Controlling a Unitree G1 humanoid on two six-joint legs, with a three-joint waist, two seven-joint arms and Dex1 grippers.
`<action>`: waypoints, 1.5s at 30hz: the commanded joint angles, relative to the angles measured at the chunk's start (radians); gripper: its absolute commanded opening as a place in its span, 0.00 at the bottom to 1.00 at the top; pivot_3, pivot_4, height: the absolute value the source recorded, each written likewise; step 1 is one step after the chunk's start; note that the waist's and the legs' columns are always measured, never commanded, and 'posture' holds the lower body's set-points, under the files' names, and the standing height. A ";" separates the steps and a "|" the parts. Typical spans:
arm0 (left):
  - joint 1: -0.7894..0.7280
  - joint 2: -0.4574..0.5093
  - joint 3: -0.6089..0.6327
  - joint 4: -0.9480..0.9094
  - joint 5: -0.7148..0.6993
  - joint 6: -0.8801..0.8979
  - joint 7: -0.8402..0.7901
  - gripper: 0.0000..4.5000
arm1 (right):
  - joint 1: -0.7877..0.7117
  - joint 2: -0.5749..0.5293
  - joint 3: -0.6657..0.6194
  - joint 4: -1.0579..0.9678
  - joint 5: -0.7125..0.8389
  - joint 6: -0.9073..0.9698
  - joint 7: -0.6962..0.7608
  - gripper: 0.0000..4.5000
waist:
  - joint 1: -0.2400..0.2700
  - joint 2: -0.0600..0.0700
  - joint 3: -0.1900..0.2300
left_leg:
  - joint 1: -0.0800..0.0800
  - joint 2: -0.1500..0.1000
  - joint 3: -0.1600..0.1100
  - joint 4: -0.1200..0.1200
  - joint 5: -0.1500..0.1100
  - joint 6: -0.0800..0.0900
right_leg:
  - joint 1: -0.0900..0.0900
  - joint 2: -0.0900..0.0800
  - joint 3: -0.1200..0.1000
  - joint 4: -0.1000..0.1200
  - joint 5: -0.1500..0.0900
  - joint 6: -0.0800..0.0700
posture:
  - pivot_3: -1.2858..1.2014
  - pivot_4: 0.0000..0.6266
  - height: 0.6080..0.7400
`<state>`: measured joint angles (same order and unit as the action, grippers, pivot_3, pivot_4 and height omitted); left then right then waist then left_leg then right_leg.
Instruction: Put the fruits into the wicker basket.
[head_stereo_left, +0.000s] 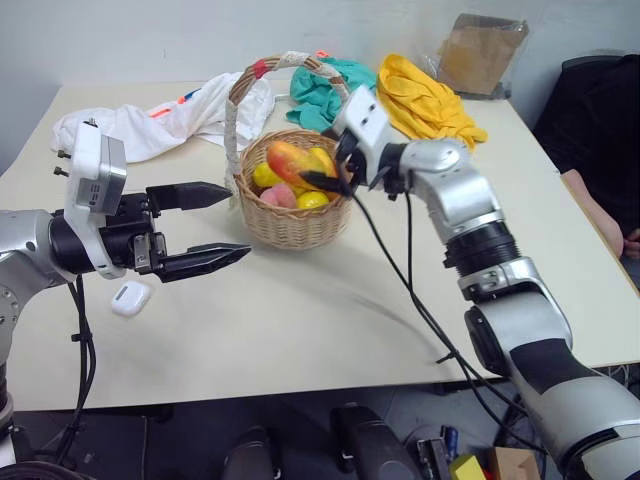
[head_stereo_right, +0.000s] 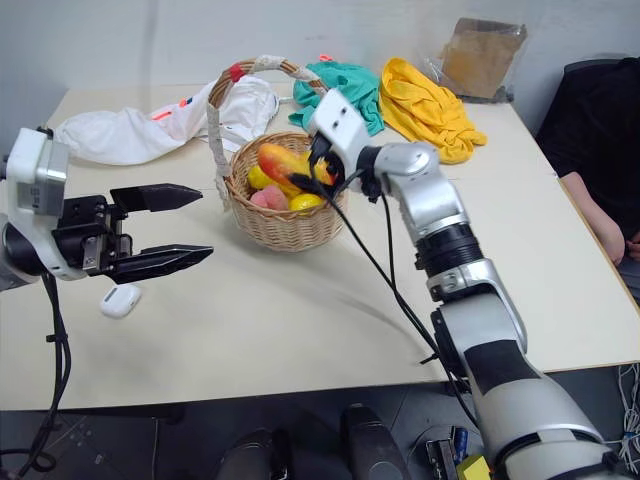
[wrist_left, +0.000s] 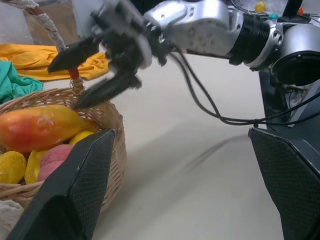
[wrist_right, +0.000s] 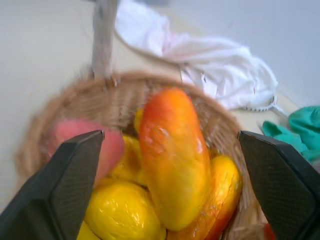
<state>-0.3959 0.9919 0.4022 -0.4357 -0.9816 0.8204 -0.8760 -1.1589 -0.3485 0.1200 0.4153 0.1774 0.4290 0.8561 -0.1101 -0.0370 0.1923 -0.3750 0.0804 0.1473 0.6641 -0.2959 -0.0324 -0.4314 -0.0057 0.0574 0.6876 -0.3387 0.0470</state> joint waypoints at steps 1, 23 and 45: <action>0.008 0.007 0.054 -0.033 -0.024 -0.006 0.017 1.00 | 0.045 -0.065 -0.103 -0.225 0.107 0.216 -0.016 0.99 | 0.001 0.000 0.000 | 0.000 0.000 0.000 0.000 0.000 0.000 | 0.000 0.000 0.000 0.000 0.000 0.000 | 0.52 0.24 1.00; -0.056 0.006 0.025 -0.013 -0.021 -0.010 0.057 1.00 | -0.129 0.248 -0.244 0.414 0.066 -0.097 -0.418 0.70 | -0.031 0.000 0.000 | 0.000 0.000 0.001 -0.003 0.001 -0.002 | -0.002 0.001 0.001 -0.001 0.000 0.000 | 0.52 0.24 1.00; -0.096 -0.063 -0.045 0.030 0.029 -0.078 0.049 1.00 | 0.392 -0.180 -0.423 -0.563 0.238 0.163 -0.252 0.06 | 0.015 0.000 0.000 | -0.003 0.000 -0.001 -0.006 0.000 -0.001 | -0.002 0.001 -0.001 -0.008 0.000 0.001 | 0.52 0.24 1.00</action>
<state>-0.4704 0.9340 0.3635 -0.4119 -0.9729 0.7777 -0.8228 -0.7742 -0.4757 -0.2121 -0.0428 0.3832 0.5730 0.5982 -0.0956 -0.0366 0.1926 -0.3781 0.0800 0.1464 0.6575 -0.2955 -0.0336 -0.4328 -0.0051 0.0564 0.6789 -0.3386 0.0480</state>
